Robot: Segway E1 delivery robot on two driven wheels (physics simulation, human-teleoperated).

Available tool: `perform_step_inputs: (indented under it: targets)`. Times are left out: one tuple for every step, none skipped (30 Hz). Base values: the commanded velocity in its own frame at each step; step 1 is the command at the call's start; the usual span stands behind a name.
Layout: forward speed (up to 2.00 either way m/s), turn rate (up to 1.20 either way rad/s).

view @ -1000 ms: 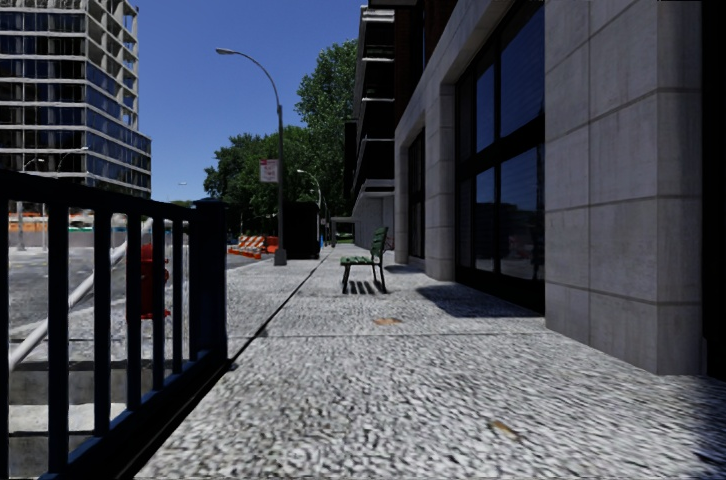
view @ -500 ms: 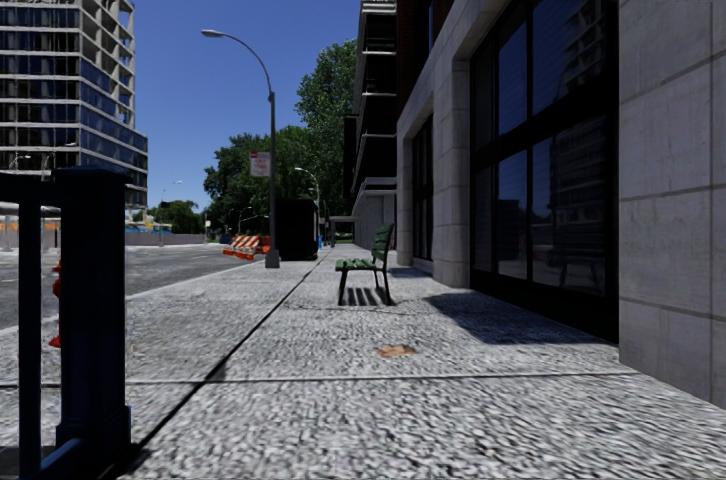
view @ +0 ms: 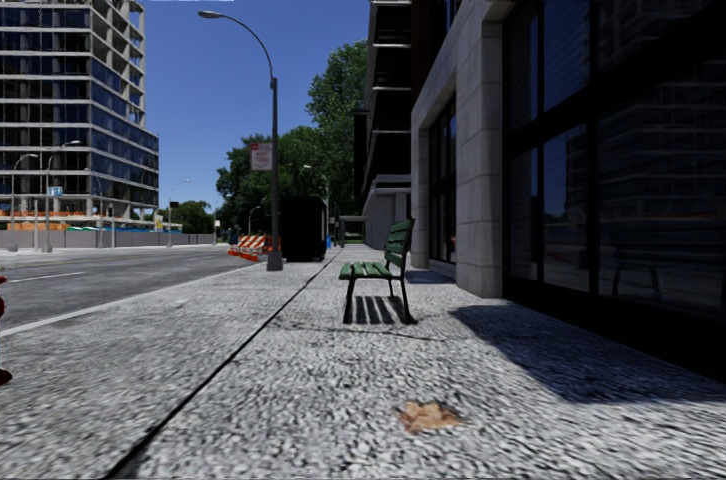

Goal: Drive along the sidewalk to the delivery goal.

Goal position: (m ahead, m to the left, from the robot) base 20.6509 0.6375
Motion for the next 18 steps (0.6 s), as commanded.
perform_step_inputs:
  targets:
    - [1.92, 0.32]
    - [1.82, 0.34]
    - [1.7, 0.38]
    - [1.65, 0.42]
    - [1.64, 0.45]
    - [1.63, 0.45]
    - [1.63, 0.45]
    - [1.63, 0.47]
    - [1.62, 0.47]
    - [1.61, 0.49]
    - [1.6, 0.57]
    - [1.6, 0.57]
    - [1.6, 0.57]
    - [1.6, 0.57]
    - [1.6, 0.57]
    - [1.6, 0.57]
    - [1.6, 0.57]
    - [1.6, 0.57]
